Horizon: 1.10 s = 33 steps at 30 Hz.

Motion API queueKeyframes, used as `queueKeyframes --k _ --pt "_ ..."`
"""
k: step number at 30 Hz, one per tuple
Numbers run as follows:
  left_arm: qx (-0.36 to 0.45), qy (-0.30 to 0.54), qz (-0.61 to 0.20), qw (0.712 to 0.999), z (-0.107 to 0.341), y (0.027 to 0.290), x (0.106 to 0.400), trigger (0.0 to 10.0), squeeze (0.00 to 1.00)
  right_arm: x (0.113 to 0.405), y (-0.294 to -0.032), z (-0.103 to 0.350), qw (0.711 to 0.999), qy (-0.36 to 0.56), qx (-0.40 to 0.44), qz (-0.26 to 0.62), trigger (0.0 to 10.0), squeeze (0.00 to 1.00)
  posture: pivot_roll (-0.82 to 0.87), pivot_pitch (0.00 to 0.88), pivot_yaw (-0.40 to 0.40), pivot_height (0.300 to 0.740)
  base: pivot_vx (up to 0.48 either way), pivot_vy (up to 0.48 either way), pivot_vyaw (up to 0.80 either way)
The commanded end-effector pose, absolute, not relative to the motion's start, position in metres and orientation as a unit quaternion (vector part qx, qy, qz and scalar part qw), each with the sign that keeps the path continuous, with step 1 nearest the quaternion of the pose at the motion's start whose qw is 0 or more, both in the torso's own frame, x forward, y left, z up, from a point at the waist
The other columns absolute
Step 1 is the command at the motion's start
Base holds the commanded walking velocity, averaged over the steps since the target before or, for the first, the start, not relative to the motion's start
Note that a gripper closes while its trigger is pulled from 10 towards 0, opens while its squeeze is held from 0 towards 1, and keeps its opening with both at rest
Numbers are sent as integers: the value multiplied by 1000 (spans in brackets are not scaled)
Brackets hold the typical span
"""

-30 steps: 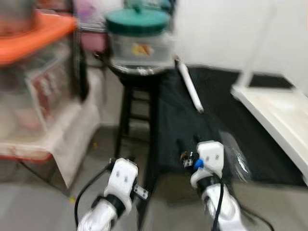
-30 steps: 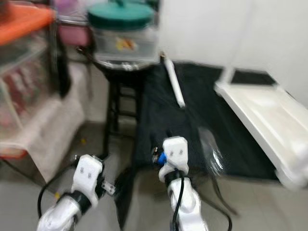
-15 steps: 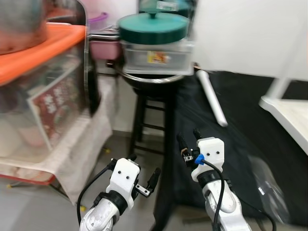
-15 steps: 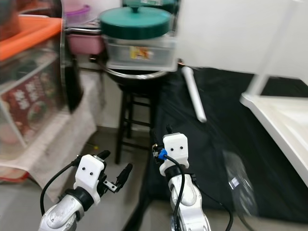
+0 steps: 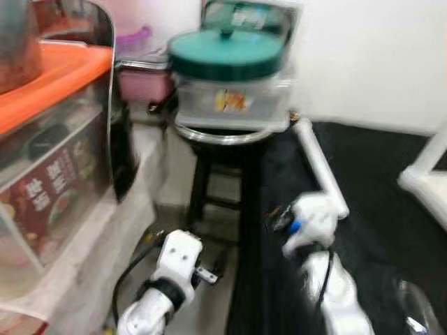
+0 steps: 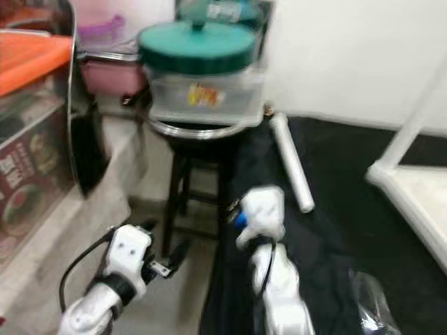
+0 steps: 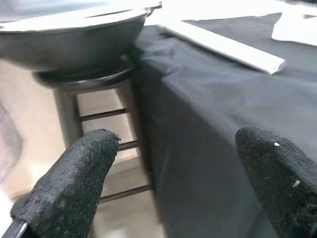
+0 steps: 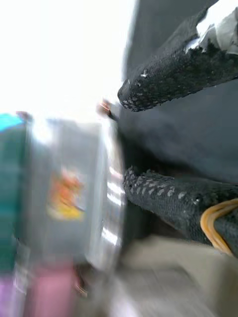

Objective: Building children table

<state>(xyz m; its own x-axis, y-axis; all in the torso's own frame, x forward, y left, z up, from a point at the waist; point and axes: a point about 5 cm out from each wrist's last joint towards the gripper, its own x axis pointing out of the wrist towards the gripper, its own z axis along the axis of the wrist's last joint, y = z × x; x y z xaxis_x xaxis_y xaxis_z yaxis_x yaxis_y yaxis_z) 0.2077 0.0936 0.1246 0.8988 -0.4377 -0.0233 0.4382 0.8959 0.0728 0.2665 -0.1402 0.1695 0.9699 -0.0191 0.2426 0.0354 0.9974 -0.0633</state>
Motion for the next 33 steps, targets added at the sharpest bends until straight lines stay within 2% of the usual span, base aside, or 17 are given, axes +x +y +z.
queueKeyframes --k 1,7,12,15,16,17,18,20,21,23,24,27,29,33 --pt "47 15 -218 975 121 98 207 10000 0 265 -138 169 992 -118 -33 -17 10000 0 82 2 -86 740 0 0 0" --pt "48 18 -219 974 121 97 207 10000 0 275 -143 182 991 -132 -22 -22 10000 0 77 15 -85 740 0 0 -800" --pt "46 20 -215 975 121 97 206 10000 0 287 -150 186 991 -126 -18 -38 10000 0 81 30 -90 740 0 0 0" --pt "45 20 -207 977 124 100 206 10000 0 310 -171 185 992 -90 -13 -88 10000 0 91 47 -95 740 0 0 0" --pt "45 20 -207 977 124 100 206 10000 0 310 -171 185 992 -90 -13 -88 10000 0 91 47 -95 740 0 0 0" --pt "45 21 -202 978 124 102 205 10000 0 325 -185 187 990 -76 -14 -114 10000 0 93 61 -96 740 0 0 0" --pt "45 21 -202 978 124 102 205 10000 0 325 -185 187 990 -76 -14 -114 10000 0 93 61 -96 740 0 0 0" --pt "45 23 -197 979 126 106 203 10000 0 345 -207 198 984 -71 -17 -161 10000 0 101 81 -97 740 0 0 0" --pt "45 23 -197 979 126 106 203 10000 0 345 -207 198 984 -71 -17 -161 10000 0 101 81 -97 740 0 0 0" --pt "49 24 -199 978 130 108 198 10000 0 361 -231 212 976 -71 -15 -207 10000 0 109 110 -89 740 0 0 0" --pt "49 24 -199 978 130 108 198 10000 0 361 -231 212 976 -71 -15 -207 10000 0 109 110 -89 740 0 0 0" --pt "52 28 -209 976 134 108 193 10000 0 375 -255 209 968 -9 -10 -249 10000 0 118 156 -79 740 0 0 0" --pt "52 28 -209 976 134 108 193 10000 0 375 -255 209 968 -9 -10 -249 10000 0 118 156 -79 740 0 0 0" --pt "56 30 -219 974 137 107 190 10000 0 383 -259 195 966 55 15 -250 10000 0 128 181 -83 740 0 0 0"
